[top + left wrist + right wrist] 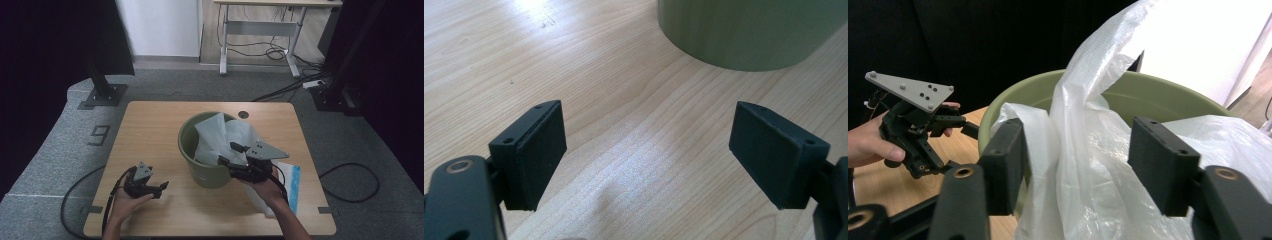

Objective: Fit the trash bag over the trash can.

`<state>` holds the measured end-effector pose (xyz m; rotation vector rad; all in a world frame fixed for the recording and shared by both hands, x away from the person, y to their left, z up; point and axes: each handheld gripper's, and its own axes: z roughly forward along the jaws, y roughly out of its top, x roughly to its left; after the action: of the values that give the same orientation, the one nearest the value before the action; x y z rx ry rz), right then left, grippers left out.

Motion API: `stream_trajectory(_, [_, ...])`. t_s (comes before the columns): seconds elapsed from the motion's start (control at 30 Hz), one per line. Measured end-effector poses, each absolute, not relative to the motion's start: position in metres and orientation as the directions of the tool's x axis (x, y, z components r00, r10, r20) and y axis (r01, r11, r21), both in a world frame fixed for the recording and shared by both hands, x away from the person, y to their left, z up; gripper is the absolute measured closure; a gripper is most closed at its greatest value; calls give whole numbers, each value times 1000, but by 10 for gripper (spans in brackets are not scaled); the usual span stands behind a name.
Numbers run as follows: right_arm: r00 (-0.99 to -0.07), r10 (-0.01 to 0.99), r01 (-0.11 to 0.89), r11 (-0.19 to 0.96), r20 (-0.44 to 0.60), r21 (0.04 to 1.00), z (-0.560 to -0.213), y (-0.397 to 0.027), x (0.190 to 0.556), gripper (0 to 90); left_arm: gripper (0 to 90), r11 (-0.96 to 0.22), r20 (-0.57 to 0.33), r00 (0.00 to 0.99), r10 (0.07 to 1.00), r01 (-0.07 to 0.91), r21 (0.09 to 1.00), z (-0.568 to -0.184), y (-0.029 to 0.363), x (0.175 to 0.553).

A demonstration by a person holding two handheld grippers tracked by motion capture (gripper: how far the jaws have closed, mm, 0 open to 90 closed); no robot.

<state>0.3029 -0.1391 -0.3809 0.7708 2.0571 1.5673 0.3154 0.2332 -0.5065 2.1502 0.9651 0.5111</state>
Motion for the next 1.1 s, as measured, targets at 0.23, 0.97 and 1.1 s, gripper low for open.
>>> stream_trajectory(0.23, [-693, 721, 205, 221, -18, 954, -381, -134, 313, 429, 153, -477, 68, 644, 762, 487, 732, -508, 231, 316])
stream_trajectory(0.97, [-692, 722, 265, 269, -11, 926, -372, -156, 300, 329, 152, -461, 59, 636, 770, 489, 741, -506, 236, 315])
stream_trajectory(1.1, [-690, 724, 284, 284, -11, 916, -376, -160, 300, 329, 153, -461, 58, 636, 769, 489, 740, -506, 237, 315])
